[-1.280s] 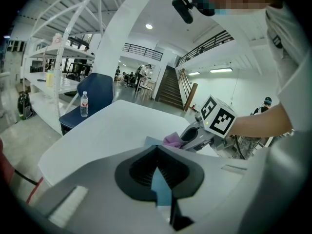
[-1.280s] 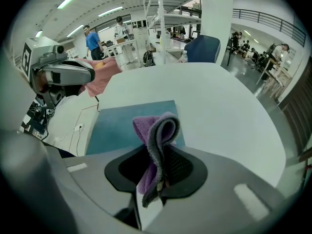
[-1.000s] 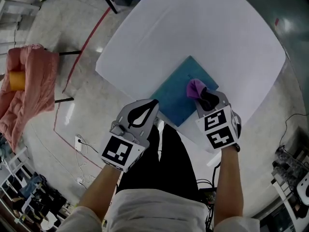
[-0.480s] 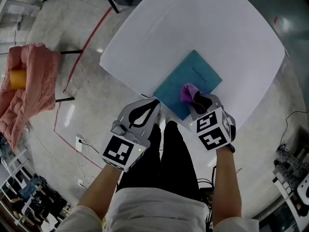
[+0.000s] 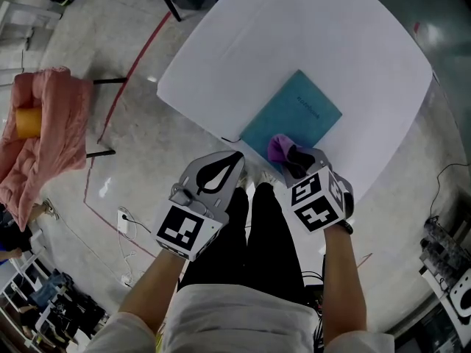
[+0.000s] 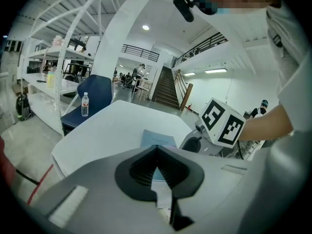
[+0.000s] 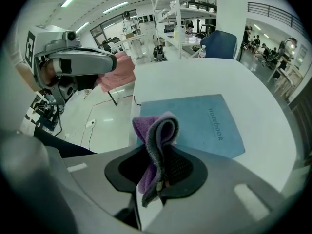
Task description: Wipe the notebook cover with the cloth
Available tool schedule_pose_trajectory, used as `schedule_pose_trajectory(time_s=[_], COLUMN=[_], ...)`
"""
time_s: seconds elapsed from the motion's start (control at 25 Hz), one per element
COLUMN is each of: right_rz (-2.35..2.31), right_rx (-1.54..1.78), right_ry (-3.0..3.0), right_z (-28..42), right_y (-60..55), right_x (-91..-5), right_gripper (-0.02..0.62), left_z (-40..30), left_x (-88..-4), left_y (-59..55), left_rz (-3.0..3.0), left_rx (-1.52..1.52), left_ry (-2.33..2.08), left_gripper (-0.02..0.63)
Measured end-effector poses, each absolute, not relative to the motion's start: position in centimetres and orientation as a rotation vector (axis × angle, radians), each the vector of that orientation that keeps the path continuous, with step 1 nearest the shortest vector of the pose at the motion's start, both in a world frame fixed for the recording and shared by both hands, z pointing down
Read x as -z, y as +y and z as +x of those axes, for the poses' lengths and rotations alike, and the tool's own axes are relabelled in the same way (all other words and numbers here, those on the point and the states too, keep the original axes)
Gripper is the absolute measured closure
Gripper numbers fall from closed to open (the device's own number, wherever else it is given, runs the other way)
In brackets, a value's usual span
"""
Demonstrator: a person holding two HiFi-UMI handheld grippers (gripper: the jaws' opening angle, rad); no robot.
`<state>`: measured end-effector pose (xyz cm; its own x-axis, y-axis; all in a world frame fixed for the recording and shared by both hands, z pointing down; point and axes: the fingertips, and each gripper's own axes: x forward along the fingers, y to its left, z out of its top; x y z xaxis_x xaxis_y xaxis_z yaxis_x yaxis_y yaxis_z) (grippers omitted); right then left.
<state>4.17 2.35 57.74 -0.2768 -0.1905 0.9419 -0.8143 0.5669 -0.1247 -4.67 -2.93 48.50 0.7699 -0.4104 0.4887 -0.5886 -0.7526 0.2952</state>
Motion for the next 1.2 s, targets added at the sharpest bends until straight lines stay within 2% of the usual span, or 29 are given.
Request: schedule_pose_trajectory(time_s=[0.48, 1.2], right_rz=[0.792, 0.935], right_rx=[-0.795, -0.730], right_ry=[-1.792, -1.824], right_z=[0.8, 1.0], right_y=[4.7, 4.5], right_x=[-57.6, -56.6], right_gripper=[0.484, 0.483], left_z=[-5.6, -6.2], left_x=[-47.7, -47.9], left_y=[-2.0, -1.5], left_rz=[2.555, 2.563], left_rx=[-0.538, -0.557], left_ry=[-0.722, -0.703], left_gripper=[0.606, 0.606])
